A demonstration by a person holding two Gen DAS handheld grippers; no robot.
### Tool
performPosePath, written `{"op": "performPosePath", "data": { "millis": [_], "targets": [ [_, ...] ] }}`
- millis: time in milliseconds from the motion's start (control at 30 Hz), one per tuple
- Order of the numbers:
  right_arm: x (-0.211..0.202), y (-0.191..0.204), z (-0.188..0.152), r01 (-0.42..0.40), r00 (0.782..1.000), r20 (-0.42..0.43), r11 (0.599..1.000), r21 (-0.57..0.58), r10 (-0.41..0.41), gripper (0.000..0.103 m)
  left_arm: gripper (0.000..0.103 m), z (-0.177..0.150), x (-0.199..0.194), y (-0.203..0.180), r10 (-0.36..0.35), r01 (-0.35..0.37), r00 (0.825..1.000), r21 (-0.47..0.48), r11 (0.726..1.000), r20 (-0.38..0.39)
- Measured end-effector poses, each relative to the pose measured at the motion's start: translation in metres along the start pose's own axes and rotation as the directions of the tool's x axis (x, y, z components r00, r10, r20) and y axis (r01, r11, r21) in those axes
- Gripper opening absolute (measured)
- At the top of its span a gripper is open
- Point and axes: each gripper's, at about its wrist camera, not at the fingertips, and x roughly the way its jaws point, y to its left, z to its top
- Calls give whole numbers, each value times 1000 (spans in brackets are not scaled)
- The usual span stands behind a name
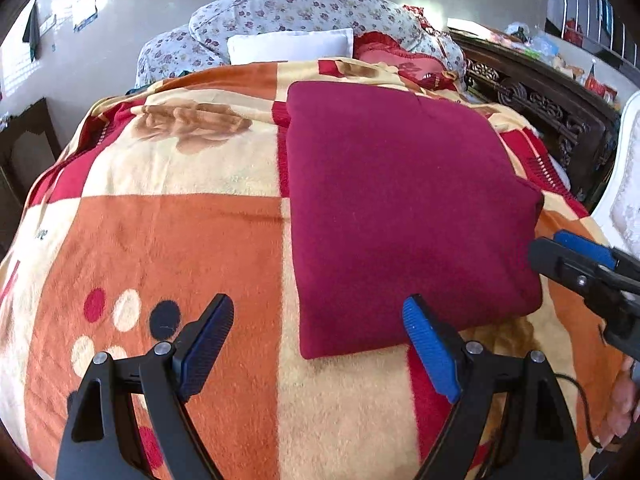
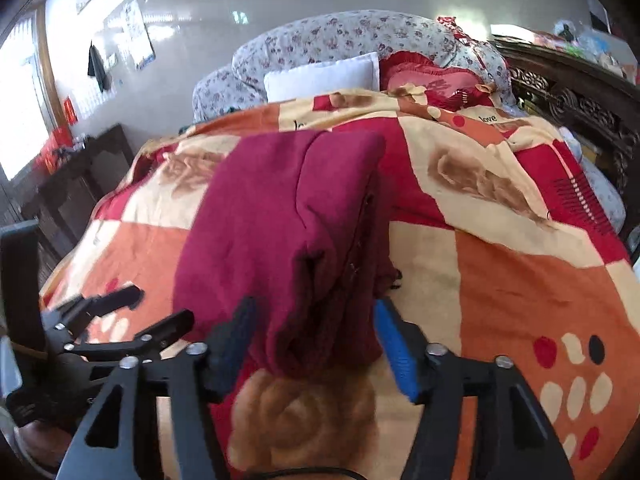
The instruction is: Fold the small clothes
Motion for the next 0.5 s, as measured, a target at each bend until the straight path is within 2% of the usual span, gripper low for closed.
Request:
{"op": "performPosePath", "data": {
  "millis": [67, 100, 233, 300, 433, 500],
  "targets": [
    [1, -10, 3, 3, 1000, 8, 999, 40, -3, 88, 86, 2, 0, 6, -40, 40, 999, -27, 999, -5],
    [3, -16, 5, 5, 1000, 11, 998, 57, -6, 89, 86, 5, 1, 10, -66, 66, 998, -45, 997, -11],
    [24, -36, 17, -48, 999, 9, 992, 115, 47, 92, 93, 16, 10, 28, -159, 157, 987, -141, 978, -6],
    [38, -43, 23, -80, 997, -5, 986, 149, 81, 93, 93, 24, 23, 39, -196, 191, 980, -204, 960, -6],
    [64, -48, 37, -156, 987, -9, 972, 177, 160, 93, 93, 36, 47, 49, -250, 237, 968, -274, 932, -12],
    [76, -47, 41, -181, 982, -24, 968, 176, 188, 93, 93, 41, 61, 49, -297, 278, 955, -295, 914, -20]
  ]
}}
